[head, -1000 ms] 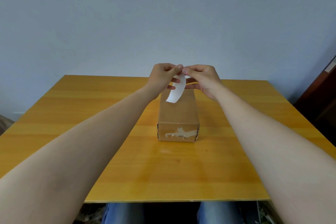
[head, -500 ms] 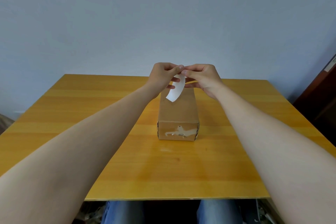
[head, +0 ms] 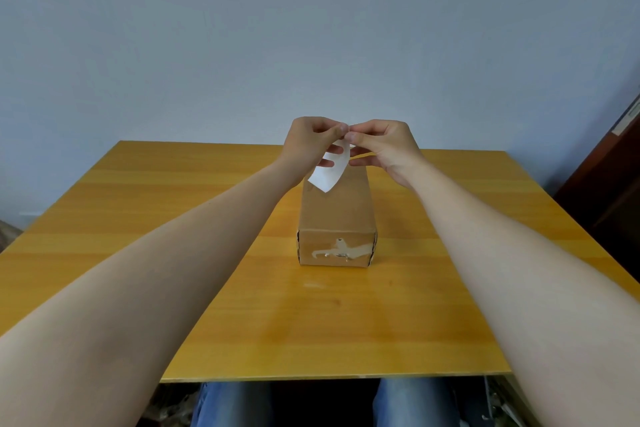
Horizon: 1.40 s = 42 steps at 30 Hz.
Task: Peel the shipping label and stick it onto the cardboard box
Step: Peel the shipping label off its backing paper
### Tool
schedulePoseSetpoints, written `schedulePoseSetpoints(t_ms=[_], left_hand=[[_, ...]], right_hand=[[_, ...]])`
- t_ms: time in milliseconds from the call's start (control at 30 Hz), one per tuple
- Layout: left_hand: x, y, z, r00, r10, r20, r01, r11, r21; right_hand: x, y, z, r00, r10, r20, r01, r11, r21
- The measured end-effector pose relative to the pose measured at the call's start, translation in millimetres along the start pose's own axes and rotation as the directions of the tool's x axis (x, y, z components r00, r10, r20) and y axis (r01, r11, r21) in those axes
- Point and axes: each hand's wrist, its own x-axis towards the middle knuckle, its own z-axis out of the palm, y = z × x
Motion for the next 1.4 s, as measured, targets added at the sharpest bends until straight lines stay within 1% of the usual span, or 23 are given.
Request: schedulePoseSetpoints(t_ms=[333,533,833,1033,1100,1233,1400], left_hand=[[-0.3,-1.2,0.3,1.000,-0.019,-0.011,0.019,0.998,0.062],[-0.3,-0.2,-0.9,0.999,-0.041,0.025,0.039,0.996,0.075],[-1.8,-4.8,-1.0,0.998,-0.040,0.041,0.036,0.994,0.100],[-0.9,-3.4,0.5,0.994,-0.105,0.030,0.102,0.992,0.073],[-1.2,-1.1,1.0,0.993,-0.117,0.024,0.116,0.992,0.059],[-1.5,-0.4,2.8,0.993,-0.115,0.007,0.114,0.989,0.096],[-2.4,-1.4,3.6,0.994,-0.103,-0.035,0.106,0.989,0.104]], right_hand=[[-3.2,0.2,3.4,1.000,0.002,0.015,-0.001,0.999,-0.054],[-7.0,0.2,3.9,0.997,0.065,0.040,-0.064,0.997,-0.034],[-7.5,-1.1,4.8,0.996,0.088,-0.012,-0.088,0.994,-0.063],[-6.9,-0.7,6.3,0.994,0.089,-0.056,-0.095,0.990,-0.102],[-6.3,-0.5,5.9,0.994,0.090,-0.067,-0.097,0.990,-0.104],[-6.3,-0.7,6.4,0.995,0.082,-0.065,-0.088,0.990,-0.107],[-7.0,-1.8,8.4,0.993,0.055,-0.103,-0.069,0.989,-0.134]])
